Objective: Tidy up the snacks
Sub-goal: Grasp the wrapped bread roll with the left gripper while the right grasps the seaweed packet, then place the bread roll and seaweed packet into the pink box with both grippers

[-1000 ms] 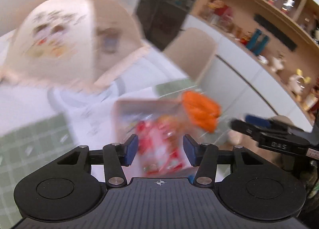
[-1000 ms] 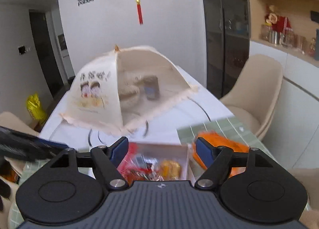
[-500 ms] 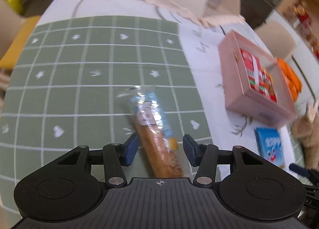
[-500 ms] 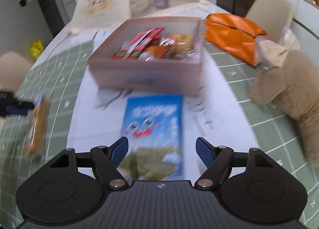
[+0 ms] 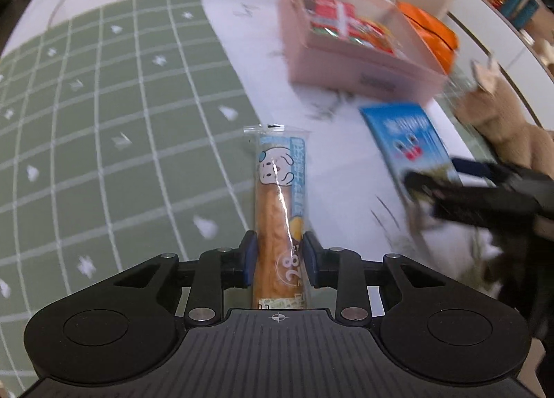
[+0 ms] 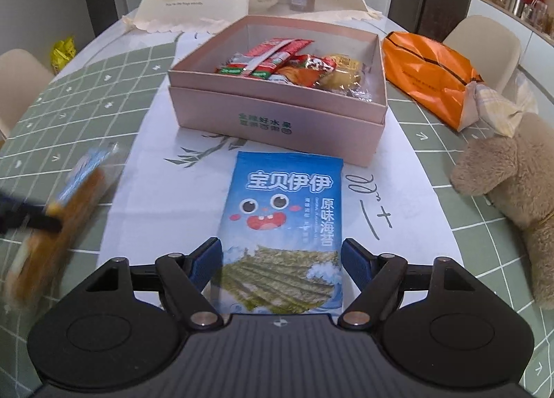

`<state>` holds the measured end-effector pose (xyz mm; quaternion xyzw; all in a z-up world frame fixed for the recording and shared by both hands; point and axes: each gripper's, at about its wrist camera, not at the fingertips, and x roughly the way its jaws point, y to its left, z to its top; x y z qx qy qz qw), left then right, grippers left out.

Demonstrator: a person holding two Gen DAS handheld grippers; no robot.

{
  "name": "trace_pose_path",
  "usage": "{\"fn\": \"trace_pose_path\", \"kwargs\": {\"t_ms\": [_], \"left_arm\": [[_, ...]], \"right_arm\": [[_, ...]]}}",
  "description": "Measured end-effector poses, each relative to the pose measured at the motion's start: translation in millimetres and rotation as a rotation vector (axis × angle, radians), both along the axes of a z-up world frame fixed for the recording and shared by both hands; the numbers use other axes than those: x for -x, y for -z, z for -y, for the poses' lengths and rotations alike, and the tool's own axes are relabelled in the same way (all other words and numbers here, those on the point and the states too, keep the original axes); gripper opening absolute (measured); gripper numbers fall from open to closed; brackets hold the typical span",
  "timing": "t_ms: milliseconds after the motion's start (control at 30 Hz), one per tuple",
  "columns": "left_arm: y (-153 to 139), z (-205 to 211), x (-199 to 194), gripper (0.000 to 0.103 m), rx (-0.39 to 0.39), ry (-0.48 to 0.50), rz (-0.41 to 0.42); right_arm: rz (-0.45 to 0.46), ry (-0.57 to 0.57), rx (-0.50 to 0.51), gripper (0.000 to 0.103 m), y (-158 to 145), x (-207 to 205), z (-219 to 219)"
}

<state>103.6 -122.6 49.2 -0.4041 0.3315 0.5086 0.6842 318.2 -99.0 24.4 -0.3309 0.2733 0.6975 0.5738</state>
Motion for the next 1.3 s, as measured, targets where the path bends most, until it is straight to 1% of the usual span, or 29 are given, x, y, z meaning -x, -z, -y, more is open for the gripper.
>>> {"fn": "trace_pose_path", "kwargs": {"t_ms": [67, 167, 200, 267, 333, 467, 600, 633, 733, 800, 867, 967, 1033, 1100, 1200, 1267, 1300], "left_arm": [[2.6, 4.7, -3.9, 0.034, 0.009, 0.004, 0.003], [5.8, 6.3, -4.8, 0.035, 0.027, -0.003, 0.006], [7.0, 7.5, -4.6, 0.036, 0.034, -0.007, 0.009], [11.1, 7.6, -4.4, 0.037, 0.05, -0.01, 0.011], [13.8, 10.1, -5.0, 0.037, 0.059, -0.012, 0.011], [13.0, 12.7, -5.6, 0.038, 0.056, -0.015, 0.007], [13.5, 12.9, -3.7, 0.038, 0.059, -0.021, 0.021], [13.6, 12.5, -1.8, 0.038, 0.06, -0.023, 0.028], [14.3, 12.1, 1.4, 0.038, 0.061, -0.031, 0.045], [14.2, 12.6, 1.4, 0.038, 0.058, -0.028, 0.045], [14.2, 13.4, -0.2, 0.037, 0.053, -0.023, 0.038], [14.2, 14.5, -3.8, 0.038, 0.041, -0.016, 0.023], [14.2, 14.3, -6.5, 0.038, 0.036, -0.012, 0.014], [14.1, 13.2, -9.0, 0.038, 0.03, 0.001, 0.005], [13.5, 13.2, -15.2, 0.037, 0.015, 0.043, -0.037], [12.9, 15.9, -14.8, 0.034, -0.001, 0.062, -0.021], [11.5, 17.6, -14.2, 0.034, -0.012, 0.073, -0.004]], "right_arm": [[-0.014, 0.005, 0.0, 0.084, 3.8, -0.3, -2.8], [-0.018, 0.006, 0.013, 0.086, 11.9, 3.2, -9.7], [-0.007, 0.019, 0.006, 0.089, 15.3, 4.9, -11.8], [0.0, 0.056, -0.023, 0.098, 19.5, 5.0, -13.2], [-0.03, 0.081, -0.025, 0.102, 22.5, 1.1, -15.6], [-0.022, 0.085, -0.039, 0.103, 24.7, 1.5, -16.3], [-0.016, 0.048, 0.004, 0.103, 22.8, 0.8, -20.2], [-0.018, 0.026, 0.02, 0.103, 21.3, 1.0, -20.1], [-0.016, 0.018, 0.002, 0.084, 16.9, 0.3, -7.9], [-0.013, 0.007, -0.006, 0.084, 14.2, -0.3, 3.9], [-0.025, -0.017, -0.001, 0.08, 9.8, -1.3, 15.2], [-0.04, -0.067, -0.001, 0.08, -2.4, -1.4, 35.6], [-0.035, -0.093, -0.009, 0.08, -10.5, 0.2, 48.9], [-0.02, -0.107, -0.025, 0.08, -17.6, 2.4, 60.3], [0.035, -0.105, -0.061, 0.08, -24.6, 6.6, 74.3], [0.063, -0.101, -0.077, 0.08, -27.8, 6.2, 79.7], [0.056, -0.098, -0.078, 0.08, -30.9, 3.7, 82.1]]}}
